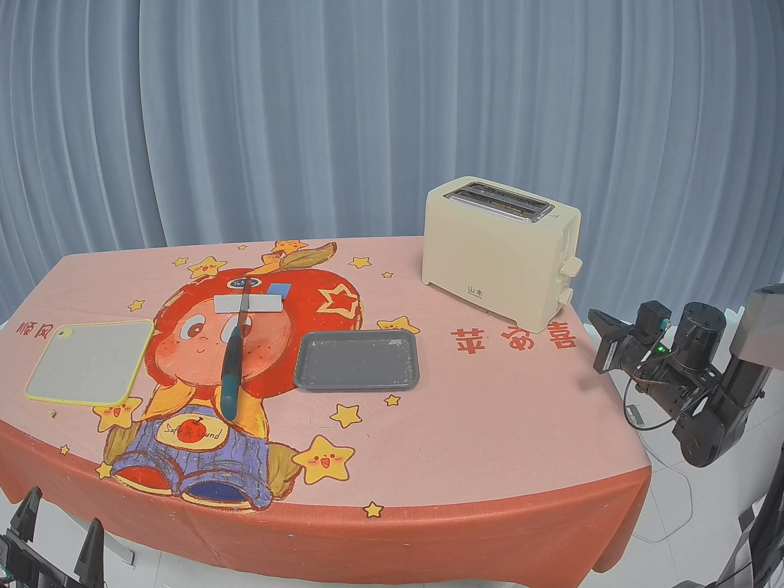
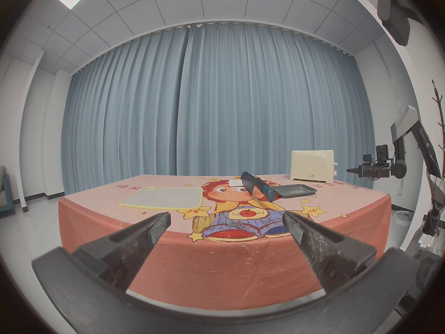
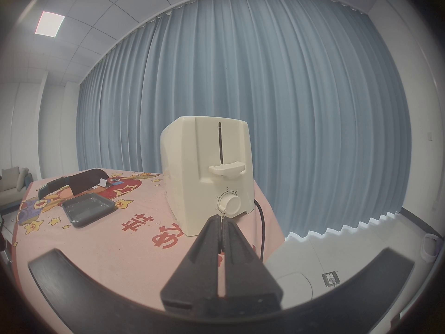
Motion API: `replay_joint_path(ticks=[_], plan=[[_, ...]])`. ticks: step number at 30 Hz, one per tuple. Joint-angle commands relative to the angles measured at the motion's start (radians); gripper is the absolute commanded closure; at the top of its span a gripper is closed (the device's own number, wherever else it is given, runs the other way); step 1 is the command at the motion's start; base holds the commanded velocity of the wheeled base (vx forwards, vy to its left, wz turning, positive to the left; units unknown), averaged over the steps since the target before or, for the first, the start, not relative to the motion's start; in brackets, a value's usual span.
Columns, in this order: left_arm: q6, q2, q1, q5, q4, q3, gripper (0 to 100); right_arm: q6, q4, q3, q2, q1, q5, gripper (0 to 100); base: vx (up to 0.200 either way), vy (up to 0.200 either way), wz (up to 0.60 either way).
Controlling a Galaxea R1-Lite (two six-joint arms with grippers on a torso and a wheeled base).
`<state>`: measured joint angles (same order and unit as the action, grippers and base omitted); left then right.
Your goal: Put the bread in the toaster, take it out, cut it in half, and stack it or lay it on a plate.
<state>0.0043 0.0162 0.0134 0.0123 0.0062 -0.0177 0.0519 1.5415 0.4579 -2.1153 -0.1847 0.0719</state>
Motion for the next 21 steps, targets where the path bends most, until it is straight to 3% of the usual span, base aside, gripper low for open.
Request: replay_joint_path(ticks=[1, 21], plan=[[0.000, -0.016, 0.000, 0.000, 0.000, 0.016, 0, 0.002, 0.000, 0.007, -0.008, 0.002, 0.000, 100, 0.000, 0.000, 0.00], [0.000, -0.016, 0.000, 0.000, 0.000, 0.018, 0, 0.003, -0.035, 0.140, -0.075, 0.014, 0.019, 100, 0.000, 0.000, 0.00]])
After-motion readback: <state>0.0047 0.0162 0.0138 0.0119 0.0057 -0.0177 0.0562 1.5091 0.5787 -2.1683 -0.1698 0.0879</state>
